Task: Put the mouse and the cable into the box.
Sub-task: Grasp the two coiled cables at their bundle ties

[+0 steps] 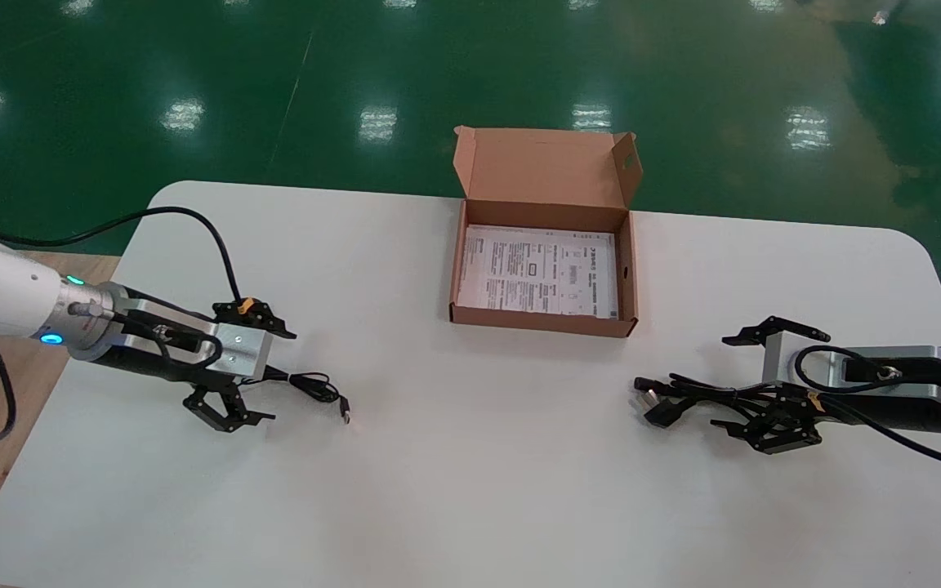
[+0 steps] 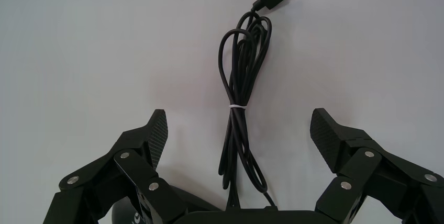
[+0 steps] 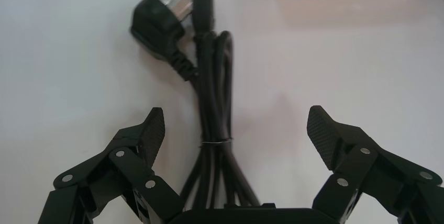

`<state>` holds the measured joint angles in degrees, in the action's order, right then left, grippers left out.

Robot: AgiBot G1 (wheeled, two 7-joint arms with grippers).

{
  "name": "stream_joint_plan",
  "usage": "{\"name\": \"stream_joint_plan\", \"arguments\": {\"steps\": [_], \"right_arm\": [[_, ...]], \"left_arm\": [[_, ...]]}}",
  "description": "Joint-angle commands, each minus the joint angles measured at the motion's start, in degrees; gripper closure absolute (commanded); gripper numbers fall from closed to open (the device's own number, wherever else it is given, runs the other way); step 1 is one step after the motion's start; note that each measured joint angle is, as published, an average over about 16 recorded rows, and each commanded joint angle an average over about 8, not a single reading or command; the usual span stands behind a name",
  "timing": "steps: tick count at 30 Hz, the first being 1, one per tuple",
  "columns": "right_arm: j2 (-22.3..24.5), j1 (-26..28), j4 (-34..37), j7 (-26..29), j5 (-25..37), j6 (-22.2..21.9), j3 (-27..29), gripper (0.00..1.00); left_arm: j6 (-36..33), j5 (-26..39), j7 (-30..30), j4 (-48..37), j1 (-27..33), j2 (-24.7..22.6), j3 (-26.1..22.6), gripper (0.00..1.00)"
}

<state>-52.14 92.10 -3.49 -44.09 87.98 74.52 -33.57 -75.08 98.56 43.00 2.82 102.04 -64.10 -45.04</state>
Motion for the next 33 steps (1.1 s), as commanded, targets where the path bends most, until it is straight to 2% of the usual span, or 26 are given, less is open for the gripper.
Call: {"name": "stream_joint_plan", "arguments": {"steps": [1,3,4,5,6,33], "right_arm": [[-0.3,0.3,0.8,-0.1,-0.1,-0.5,0.1,0.7],[-0.4,0.4,1.1,-0.2,0.0,-0.6,0.1,0.94],[-0.5,0.4,1.3,-0.2,0.0,-0.7,0.0,1.0],[-0.5,0.5,1.4,-0.3,0.0,-0.8,0.0,1.0],[-0.5,0.5,1.4,-0.2,0.0,-0.7,0.0,1.0],[-0.2,0.2,0.4,-0.1,-0.2,-0.4,0.1,1.0]], "left_arm": [[0.4,0.1,0.5,-0.6,0.1,-0.2,0.0,0.52],[0.6,0.2,0.7,-0.8,0.2,-0.3,-0.1,0.77],[0.6,0.2,0.8,-0.9,0.2,-0.3,-0.1,0.9],[0.7,0.2,0.8,-0.9,0.3,-0.4,-0.1,0.98],[0.7,0.2,0.8,-0.9,0.3,-0.4,-0.1,1.0],[0.2,-0.1,0.3,-0.2,0.0,-0.1,0.0,1.0]]}}
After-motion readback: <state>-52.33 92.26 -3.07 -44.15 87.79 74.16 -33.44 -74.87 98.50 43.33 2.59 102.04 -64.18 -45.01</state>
